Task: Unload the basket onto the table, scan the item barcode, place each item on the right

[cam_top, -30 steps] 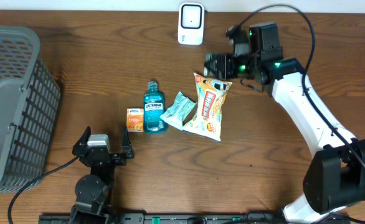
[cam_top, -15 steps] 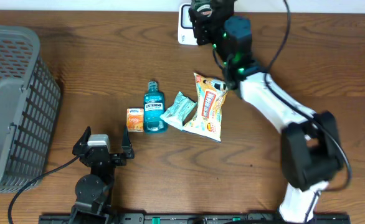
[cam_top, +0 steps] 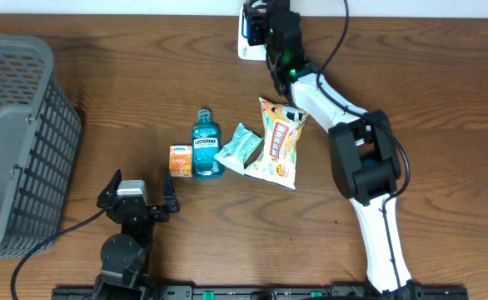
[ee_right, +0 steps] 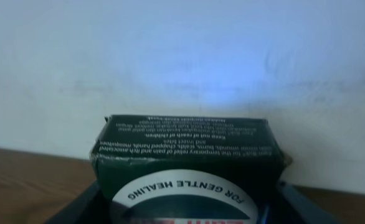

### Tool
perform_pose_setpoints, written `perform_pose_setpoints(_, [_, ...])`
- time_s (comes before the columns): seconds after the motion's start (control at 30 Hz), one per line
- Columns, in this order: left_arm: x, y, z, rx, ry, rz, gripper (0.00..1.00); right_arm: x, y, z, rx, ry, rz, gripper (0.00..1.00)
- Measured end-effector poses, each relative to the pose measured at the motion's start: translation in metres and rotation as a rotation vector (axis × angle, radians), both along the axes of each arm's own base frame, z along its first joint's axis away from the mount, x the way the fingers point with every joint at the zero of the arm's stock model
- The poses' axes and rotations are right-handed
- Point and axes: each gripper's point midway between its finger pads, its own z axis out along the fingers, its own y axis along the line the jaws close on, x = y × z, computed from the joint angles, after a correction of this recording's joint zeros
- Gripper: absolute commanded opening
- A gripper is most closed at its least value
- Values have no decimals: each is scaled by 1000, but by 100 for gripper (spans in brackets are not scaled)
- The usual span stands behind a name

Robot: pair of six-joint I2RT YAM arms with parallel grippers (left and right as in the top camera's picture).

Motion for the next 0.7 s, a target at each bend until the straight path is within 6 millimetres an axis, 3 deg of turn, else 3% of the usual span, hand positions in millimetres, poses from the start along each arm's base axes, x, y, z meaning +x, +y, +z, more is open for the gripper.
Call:
perform_pose_setpoints(0.23, [0, 0, 0, 0, 0, 0, 98, 1, -2, -20, -53, 108, -11, 43])
perform_pose_setpoints(0.37, [0, 0, 0, 0, 0, 0, 98, -12, -26, -34, -160, 247, -95, 43])
perform_pose_setpoints(0.47, [0, 0, 0, 0, 0, 0, 98, -29, -67, -21, -284, 333, -209, 42])
perform_pose_setpoints(0.53, [0, 0, 0, 0, 0, 0, 98, -44, -124, 19, -367, 366, -352, 41])
perform_pose_setpoints(0.6, [0, 0, 0, 0, 1, 0, 97, -57, -164, 40, -411, 403, -435, 45])
perform_pose_setpoints(0.67, [0, 0, 0, 0, 0, 0, 98, -71, -209, 49, -454, 465, -516, 46])
perform_pose_setpoints(0.7, [0, 0, 0, 0, 1, 0, 98, -77, -248, 50, -470, 504, -590, 47])
